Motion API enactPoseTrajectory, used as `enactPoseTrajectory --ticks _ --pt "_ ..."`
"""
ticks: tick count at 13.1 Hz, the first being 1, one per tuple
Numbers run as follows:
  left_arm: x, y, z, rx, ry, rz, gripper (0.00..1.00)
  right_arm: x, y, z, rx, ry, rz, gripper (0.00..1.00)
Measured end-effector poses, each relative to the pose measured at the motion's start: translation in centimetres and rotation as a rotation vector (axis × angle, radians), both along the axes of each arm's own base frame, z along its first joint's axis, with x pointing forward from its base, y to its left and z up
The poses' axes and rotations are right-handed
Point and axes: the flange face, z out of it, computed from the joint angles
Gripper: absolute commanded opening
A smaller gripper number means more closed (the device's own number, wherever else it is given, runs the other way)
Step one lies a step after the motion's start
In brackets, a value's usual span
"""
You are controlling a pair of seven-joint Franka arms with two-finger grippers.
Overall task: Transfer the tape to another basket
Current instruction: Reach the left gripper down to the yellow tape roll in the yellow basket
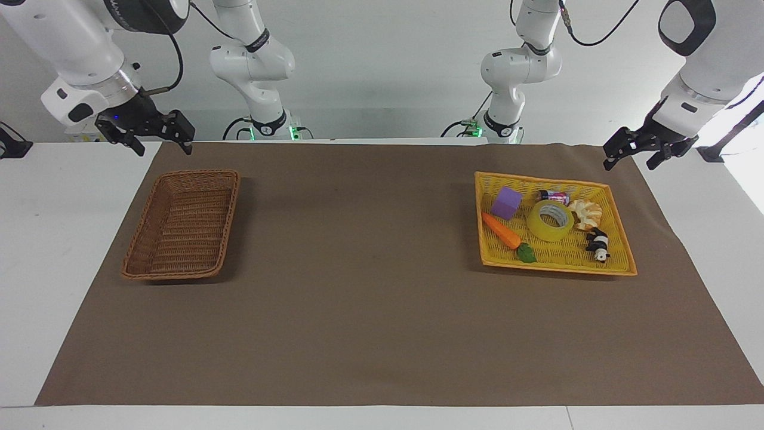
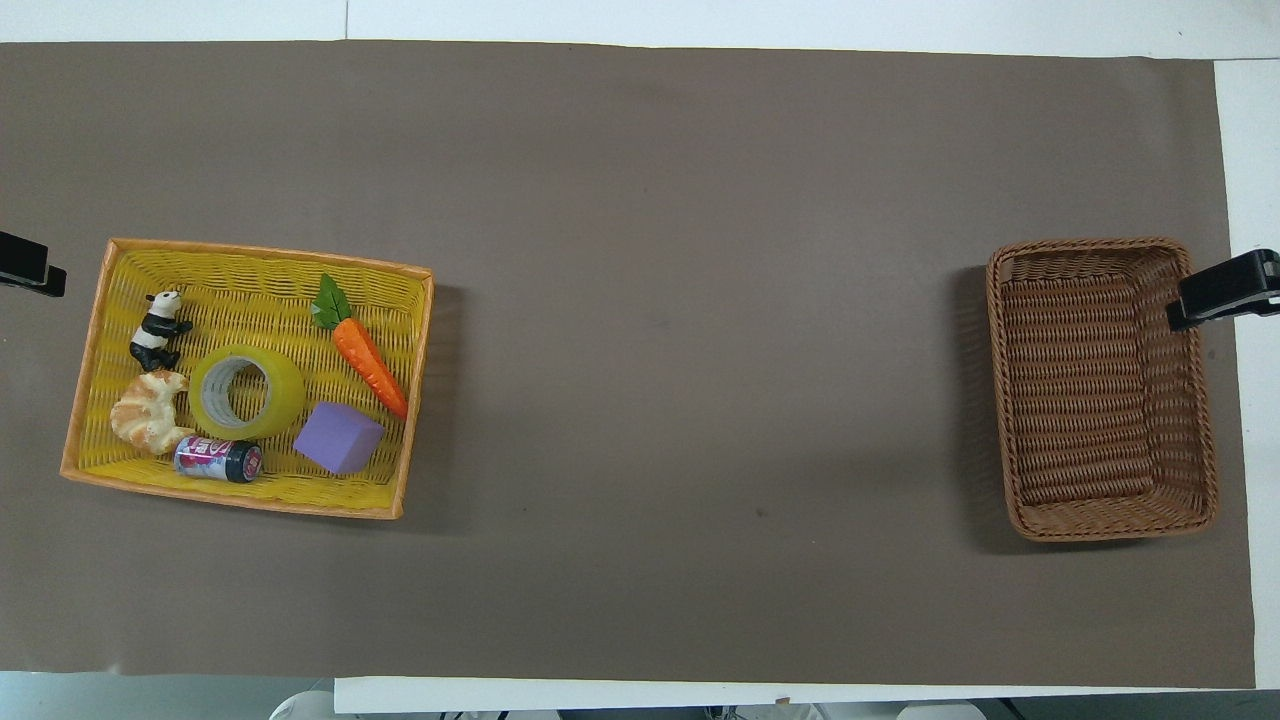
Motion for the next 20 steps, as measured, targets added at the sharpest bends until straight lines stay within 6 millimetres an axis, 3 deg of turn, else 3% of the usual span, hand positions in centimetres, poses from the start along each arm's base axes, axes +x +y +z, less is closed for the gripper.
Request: enactPoseTrajectory --ticks 3,5,6,10,15,17,20 --pt "0.0 0.0 -0.1 0.002 0.002 0.035 0.99 0.0 0.0 0.0 0.0 0.0 0.0 1.0" --pt "-0.1 0.1 -1.4 0.004 -0.019 0.063 0.98 0.0 0.0 0.0 0.0 0.0 0.0 1.0" --pt "-0.2 0.2 -3.0 0.004 -0.048 0.069 0.98 0.0 0.0 0.0 0.0 0.0 0.0 1.0" --pt "-2.3 0.9 -13.3 0.007 -0.043 0.08 0.98 0.0 0.0 0.0 0.0 0.0 0.0 1.0" --pt "-4.2 4.0 -24.4 0.005 -0.047 0.107 0.93 0.0 0.0 0.0 0.0 0.0 0.0 1.0" --pt "-4.6 5.0 -26.6 0.004 -0.027 0.123 0.93 0.0 0.0 0.0 0.0 0.0 0.0 1.0" --pt "-4.6 4.8 -27.1 0.003 -0.02 0.116 0.93 0.0 0.0 0.0 0.0 0.0 0.0 1.0"
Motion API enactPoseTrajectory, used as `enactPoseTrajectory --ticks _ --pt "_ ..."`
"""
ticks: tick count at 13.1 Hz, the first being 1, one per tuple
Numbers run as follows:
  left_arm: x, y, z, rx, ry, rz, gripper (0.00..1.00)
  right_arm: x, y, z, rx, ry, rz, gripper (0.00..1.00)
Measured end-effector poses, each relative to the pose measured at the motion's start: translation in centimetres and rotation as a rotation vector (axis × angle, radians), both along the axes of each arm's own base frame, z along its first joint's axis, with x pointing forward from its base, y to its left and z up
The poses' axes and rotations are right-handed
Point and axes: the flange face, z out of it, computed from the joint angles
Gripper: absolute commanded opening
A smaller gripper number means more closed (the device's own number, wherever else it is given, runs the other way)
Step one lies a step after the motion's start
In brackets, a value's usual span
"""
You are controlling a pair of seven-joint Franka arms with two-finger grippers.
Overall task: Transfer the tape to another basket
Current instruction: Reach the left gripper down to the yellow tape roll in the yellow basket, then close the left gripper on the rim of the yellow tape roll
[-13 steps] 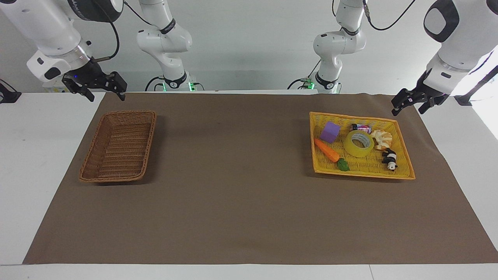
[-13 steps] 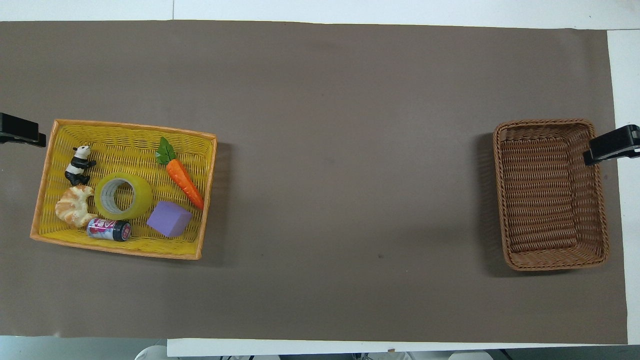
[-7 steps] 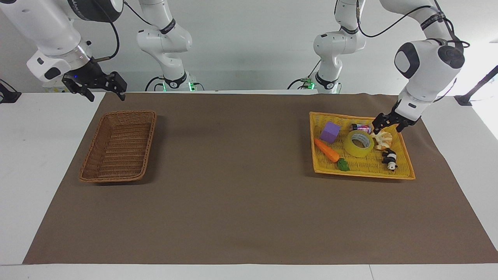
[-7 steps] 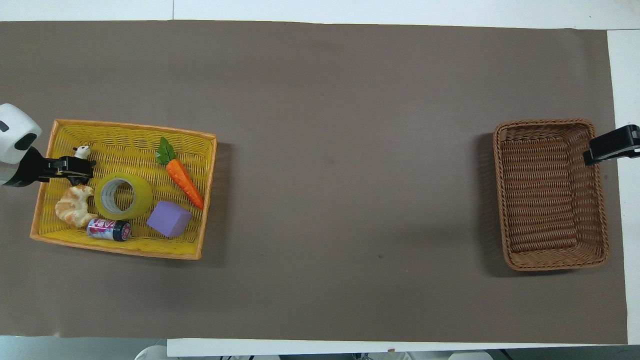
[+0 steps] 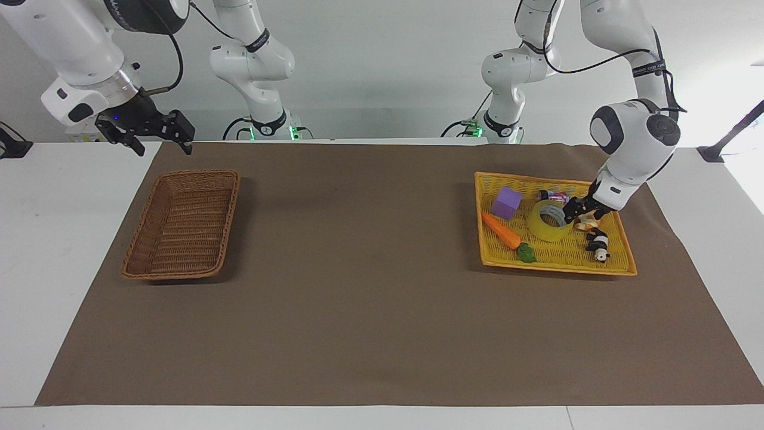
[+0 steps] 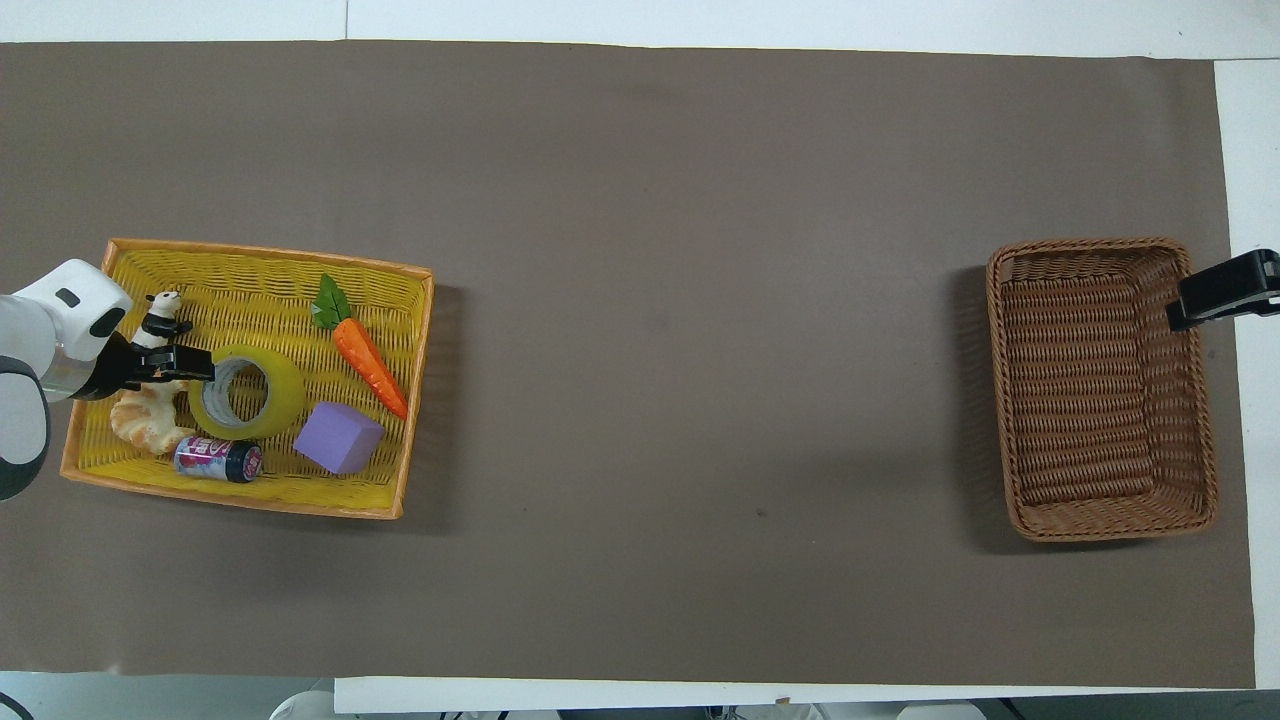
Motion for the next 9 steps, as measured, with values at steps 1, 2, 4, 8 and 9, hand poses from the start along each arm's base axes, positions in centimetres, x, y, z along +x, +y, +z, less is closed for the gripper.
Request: enactPoseTrajectory --ticks 1,2,4,8,9 --pt "0.0 -0.5 0.0 0.0 0.0 -0.01 0.93 0.0 0.0 0.0 0.0 0.0 0.0 1.0" --pt "0.1 -1.0 0.0 0.0 0.0 -0.02 0.93 0.0 0.0 0.0 0.0 0.0 0.0 1.0" --pt "0.1 -1.6 0.0 0.0 0.0 -0.032 0.93 0.0 0.0 0.0 0.0 0.0 0.0 1.0" --pt "-0.4 -2.8 -0.8 -0.001 0.018 -0.057 0.89 0.0 0.0 0.0 0.0 0.0 0.0 1.0" --pt "-0.8 -2.8 -1.3 -0.001 0.028 -0.057 0.89 0.0 0.0 0.0 0.0 0.0 0.0 1.0"
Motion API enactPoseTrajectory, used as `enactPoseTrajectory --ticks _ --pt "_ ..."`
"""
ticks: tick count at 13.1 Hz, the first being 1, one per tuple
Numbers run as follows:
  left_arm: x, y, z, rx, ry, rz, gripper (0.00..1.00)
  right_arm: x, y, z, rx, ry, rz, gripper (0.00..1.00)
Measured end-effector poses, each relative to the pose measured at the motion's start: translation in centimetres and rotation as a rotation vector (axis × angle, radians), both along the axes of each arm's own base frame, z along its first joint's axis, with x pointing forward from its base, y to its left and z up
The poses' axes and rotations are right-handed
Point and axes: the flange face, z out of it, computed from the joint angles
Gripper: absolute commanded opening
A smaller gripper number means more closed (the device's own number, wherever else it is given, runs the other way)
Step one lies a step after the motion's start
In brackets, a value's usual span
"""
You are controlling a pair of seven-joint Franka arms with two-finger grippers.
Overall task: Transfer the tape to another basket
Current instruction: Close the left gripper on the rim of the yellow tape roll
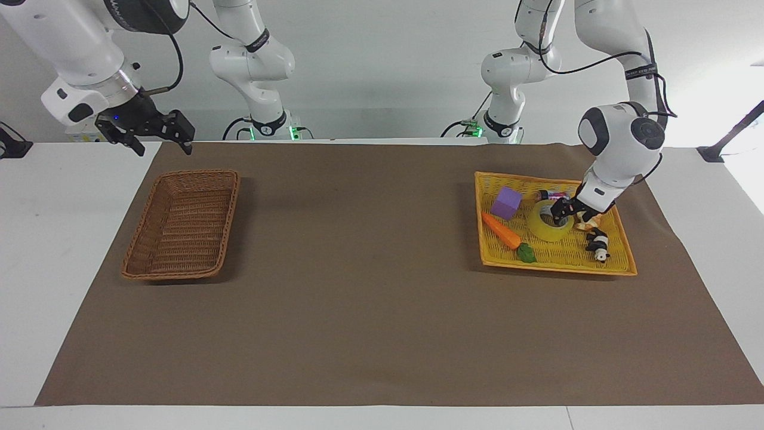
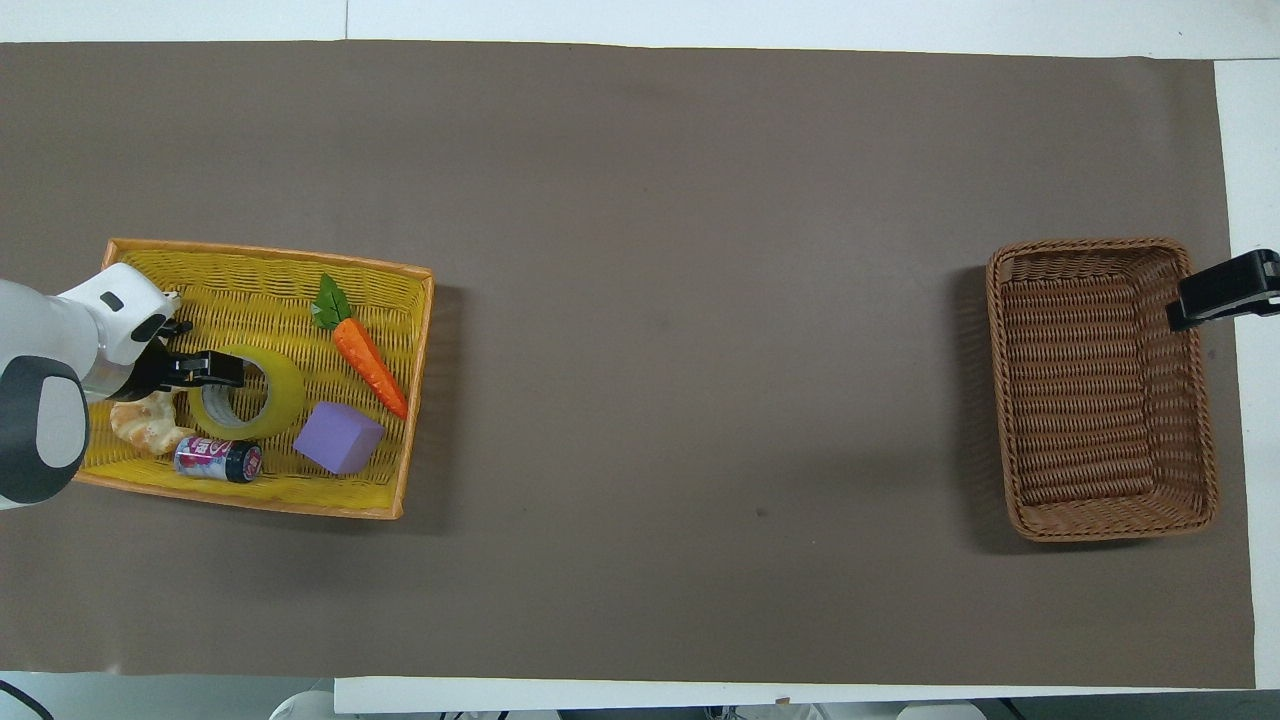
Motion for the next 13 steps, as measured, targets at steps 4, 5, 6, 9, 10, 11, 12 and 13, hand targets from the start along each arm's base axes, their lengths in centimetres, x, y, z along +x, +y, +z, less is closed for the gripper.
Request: enactPoseTrajectory --ticks 4,5,6,9,10,11,12,13 --pt "-0.5 0.0 -1.1 0.0 -0.01 -0.001 0.86 0.0 0.0 0.0 0.0 0.0 0.0 1.0" --pt "-0.6 0.0 -1.5 0.0 -0.011 -0.001 0.85 0.0 0.0 0.0 0.0 0.0 0.0 1.0" --pt "-0.6 0.0 -1.8 -0.001 -0.012 -0.001 0.76 0.0 0.0 0.0 0.0 0.0 0.0 1.0" --pt "-0.6 0.0 -2.2 -0.001 -0.009 0.003 0.38 0.0 0.0 0.0 0.0 0.0 0.0 1.0" --pt "-0.7 0.0 -2.3 0.0 -0.008 0.012 0.19 0.0 0.0 0.0 0.0 0.0 0.0 1.0" --pt "-0.7 0.0 -2.4 0.001 -0.007 0.029 0.1 0.0 0.0 0.0 0.0 0.0 0.0 1.0" --pt "-0.7 -0.1 -2.4 0.001 -0.006 0.04 0.07 0.0 0.0 0.0 0.0 0.0 0.0 1.0" --pt "-0.7 -0.1 -2.4 0.002 -0.007 0.042 0.05 0.0 0.0 0.0 0.0 0.0 0.0 1.0"
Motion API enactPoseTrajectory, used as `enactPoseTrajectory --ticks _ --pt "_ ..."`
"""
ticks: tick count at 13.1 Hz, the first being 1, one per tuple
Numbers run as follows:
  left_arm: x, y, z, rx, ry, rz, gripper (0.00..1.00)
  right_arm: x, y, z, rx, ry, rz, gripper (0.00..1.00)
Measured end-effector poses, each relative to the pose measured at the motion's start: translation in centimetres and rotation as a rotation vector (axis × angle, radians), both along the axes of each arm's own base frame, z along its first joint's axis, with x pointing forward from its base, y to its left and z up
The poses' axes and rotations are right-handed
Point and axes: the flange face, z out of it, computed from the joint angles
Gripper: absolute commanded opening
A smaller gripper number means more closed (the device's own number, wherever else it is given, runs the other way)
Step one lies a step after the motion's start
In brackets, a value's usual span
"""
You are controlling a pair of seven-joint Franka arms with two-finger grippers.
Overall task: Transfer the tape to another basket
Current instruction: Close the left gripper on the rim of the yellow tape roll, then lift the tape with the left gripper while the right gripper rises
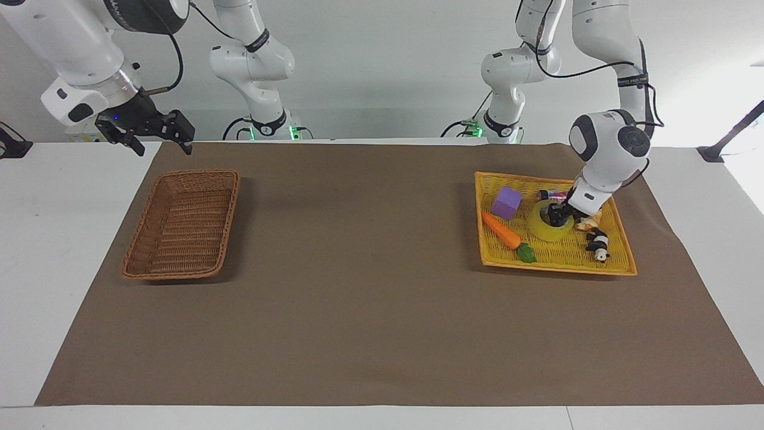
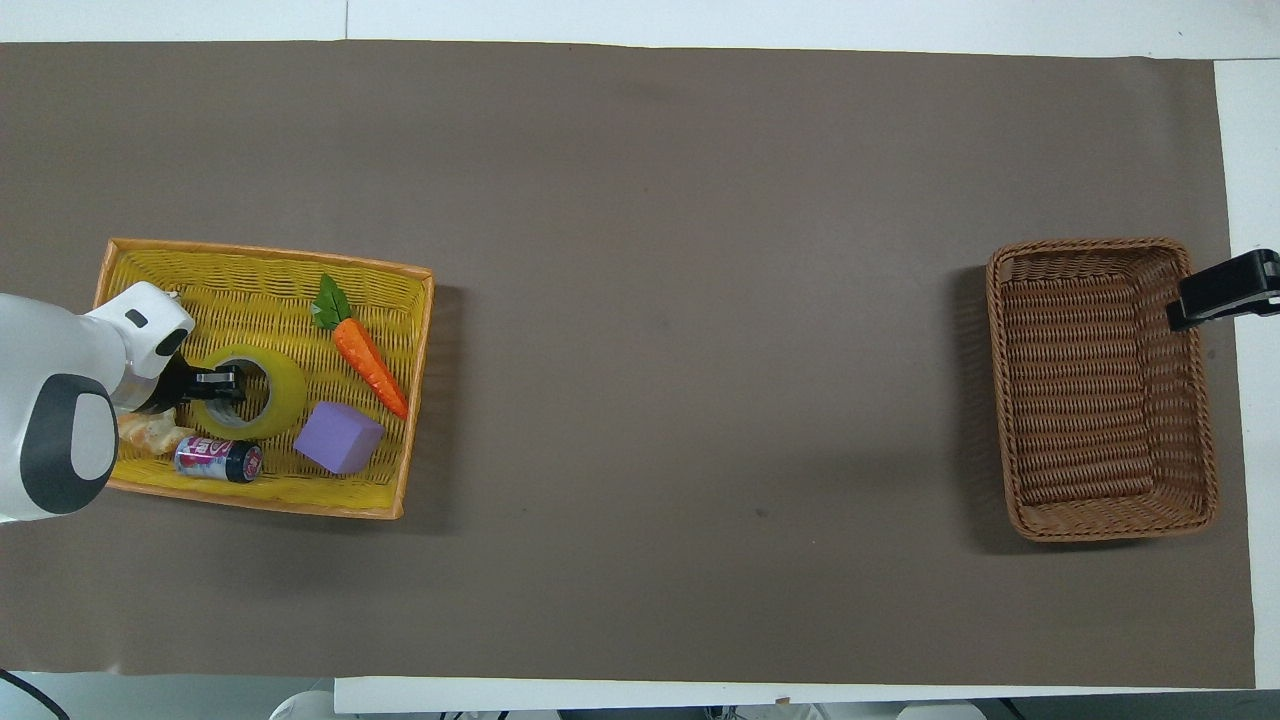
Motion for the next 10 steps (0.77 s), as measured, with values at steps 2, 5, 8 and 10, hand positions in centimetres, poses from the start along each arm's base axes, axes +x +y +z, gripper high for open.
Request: enactPoseTrajectory --ticks 2,5,8,10 --pt "0.4 0.0 0.5 0.0 -0.007 -0.009 0.02 0.0 0.0 0.0 0.0 0.0 0.0 1.0" --pt "4.0 -0.3 6.3 -0.004 0.011 -0.051 0.01 0.0 -0.1 0.0 0.0 0.0 -0.002 1.0" --pt "8.4 -4.5 16.0 -0.08 -0.04 -0.078 0.0 -0.2 -1.4 0.1 0.0 -0.002 -0.027 1.0" --pt "9.1 -11.0 18.5 -0.161 -0.069 -0.055 0.0 -0.6 -1.6 0.6 0.001 -0.012 -0.027 1.0"
